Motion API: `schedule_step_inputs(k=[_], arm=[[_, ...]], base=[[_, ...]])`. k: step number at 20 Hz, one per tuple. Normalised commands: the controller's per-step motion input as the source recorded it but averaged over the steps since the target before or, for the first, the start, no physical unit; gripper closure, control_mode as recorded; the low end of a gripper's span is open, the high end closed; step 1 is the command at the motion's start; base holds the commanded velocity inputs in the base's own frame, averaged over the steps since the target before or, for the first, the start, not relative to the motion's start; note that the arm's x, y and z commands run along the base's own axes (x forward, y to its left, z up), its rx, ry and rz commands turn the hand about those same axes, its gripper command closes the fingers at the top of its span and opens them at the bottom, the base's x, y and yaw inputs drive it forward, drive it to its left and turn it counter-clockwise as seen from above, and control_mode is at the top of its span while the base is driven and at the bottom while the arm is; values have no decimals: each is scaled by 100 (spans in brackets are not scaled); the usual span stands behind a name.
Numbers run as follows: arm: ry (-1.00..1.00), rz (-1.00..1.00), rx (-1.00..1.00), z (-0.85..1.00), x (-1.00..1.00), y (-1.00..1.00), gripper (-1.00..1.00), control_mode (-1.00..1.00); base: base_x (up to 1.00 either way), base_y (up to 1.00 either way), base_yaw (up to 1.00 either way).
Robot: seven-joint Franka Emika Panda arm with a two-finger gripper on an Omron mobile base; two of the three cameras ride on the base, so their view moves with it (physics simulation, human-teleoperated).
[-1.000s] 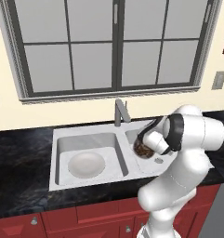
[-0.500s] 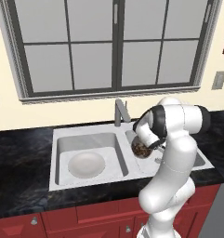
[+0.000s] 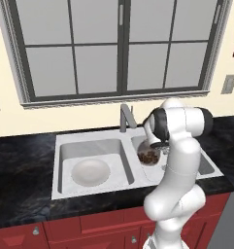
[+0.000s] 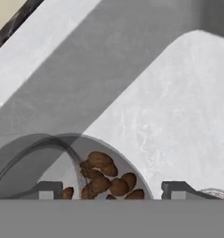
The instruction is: Pick the cup and jar and place them in the sink. Then turn on the water.
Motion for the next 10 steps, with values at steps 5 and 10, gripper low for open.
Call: schedule_step_inputs(k=[5, 10], arm=[[-4, 0, 2, 11, -8, -50, -100, -100], [-13, 0, 6, 56, -11, -14, -100, -100]], base=[[0, 0, 0], [0, 0, 0]])
